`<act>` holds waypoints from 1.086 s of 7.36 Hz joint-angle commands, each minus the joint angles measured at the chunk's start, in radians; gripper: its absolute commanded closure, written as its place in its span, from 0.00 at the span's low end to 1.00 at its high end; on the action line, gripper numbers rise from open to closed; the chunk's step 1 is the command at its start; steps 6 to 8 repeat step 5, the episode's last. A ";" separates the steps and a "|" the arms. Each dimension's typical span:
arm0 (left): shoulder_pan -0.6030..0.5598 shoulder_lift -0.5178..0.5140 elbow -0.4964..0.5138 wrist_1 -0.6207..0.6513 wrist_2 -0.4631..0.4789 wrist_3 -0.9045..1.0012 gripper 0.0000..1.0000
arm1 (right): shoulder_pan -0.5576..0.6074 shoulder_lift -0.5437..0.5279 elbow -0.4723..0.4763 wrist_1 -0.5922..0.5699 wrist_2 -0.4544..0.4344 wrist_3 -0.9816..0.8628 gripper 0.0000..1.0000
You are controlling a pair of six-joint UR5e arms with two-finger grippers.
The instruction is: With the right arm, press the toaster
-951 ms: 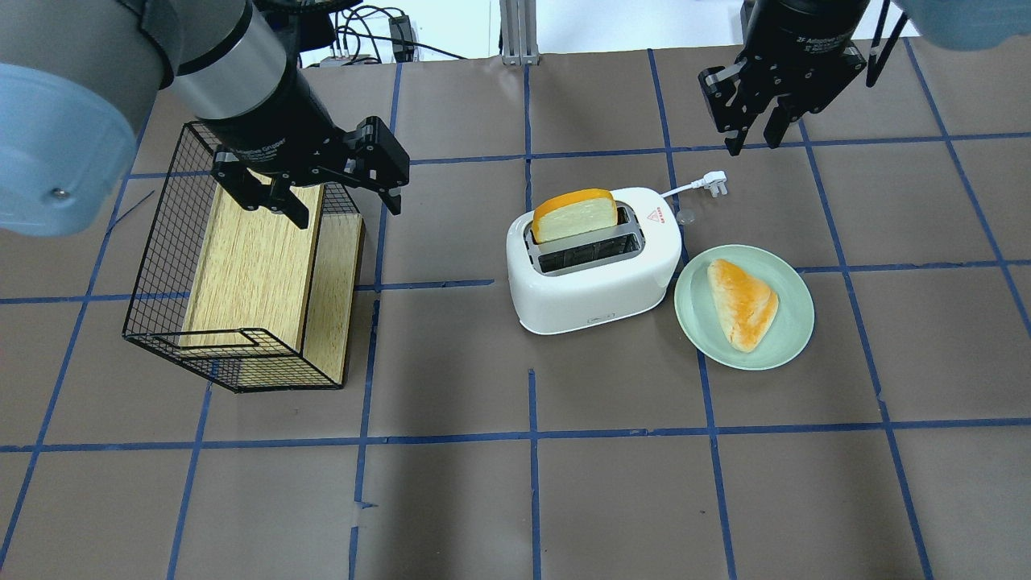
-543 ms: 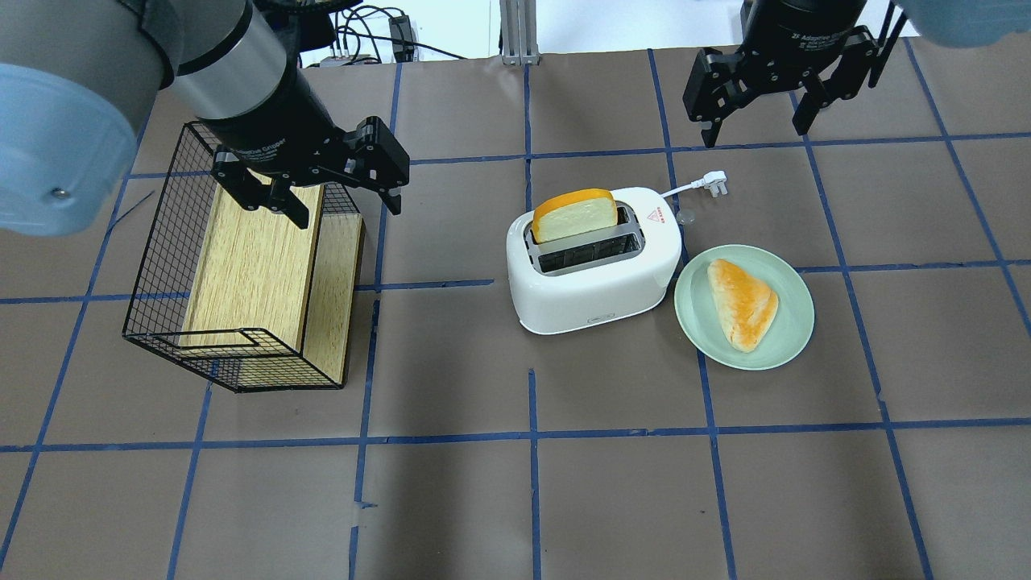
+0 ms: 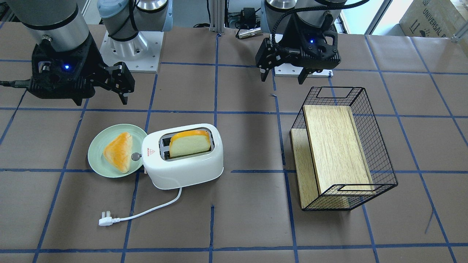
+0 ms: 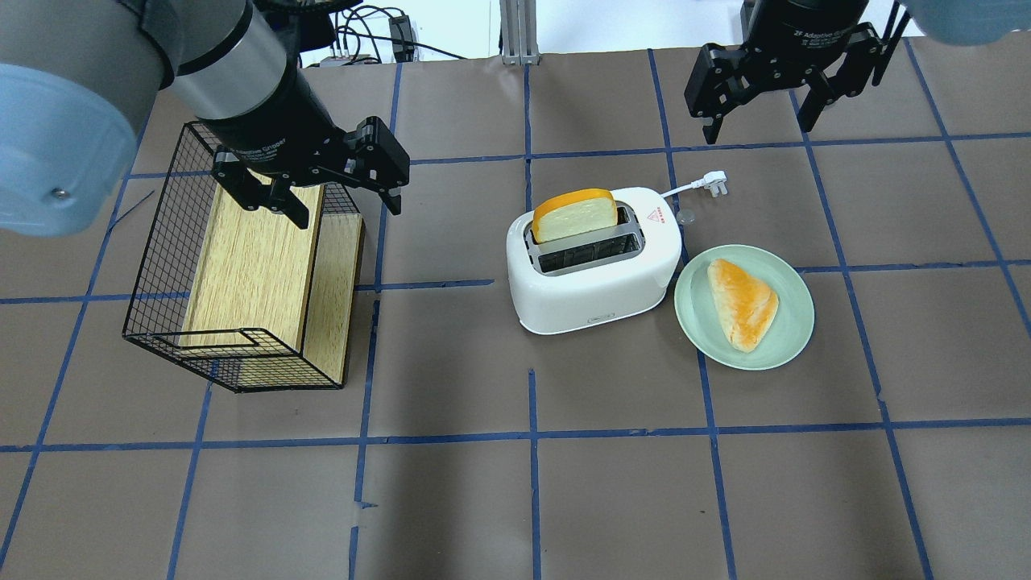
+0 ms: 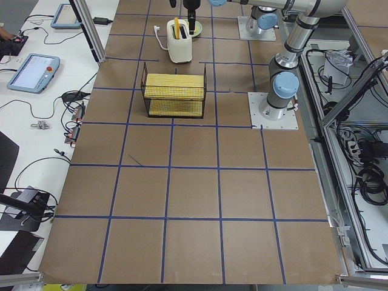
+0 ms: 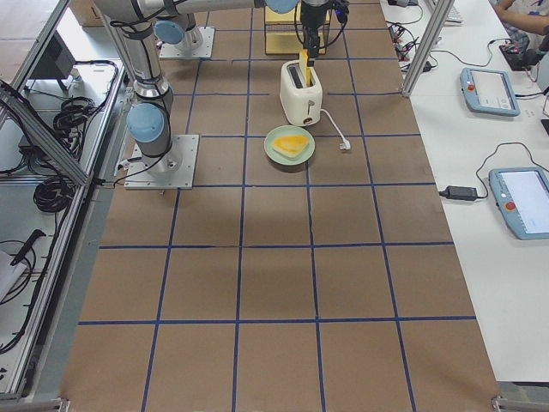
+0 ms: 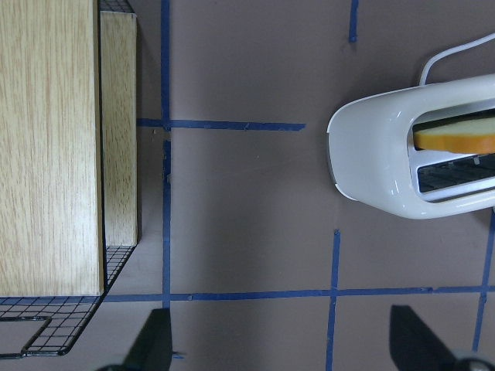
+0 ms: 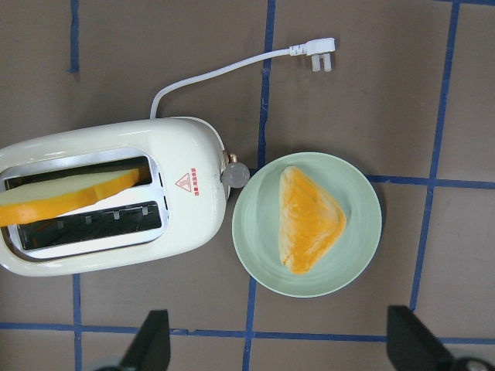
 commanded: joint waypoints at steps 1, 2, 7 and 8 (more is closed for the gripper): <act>0.000 0.000 0.002 0.000 0.000 0.000 0.00 | 0.001 -0.003 0.009 0.002 -0.001 0.002 0.00; 0.000 0.000 0.000 0.000 0.000 0.000 0.00 | 0.000 0.000 0.009 -0.001 -0.001 -0.007 0.00; 0.000 0.000 0.000 0.000 0.000 0.000 0.00 | 0.000 0.001 0.011 -0.002 0.002 -0.007 0.00; 0.000 0.000 0.000 0.000 0.000 0.000 0.00 | 0.000 0.001 0.011 -0.002 0.002 -0.007 0.00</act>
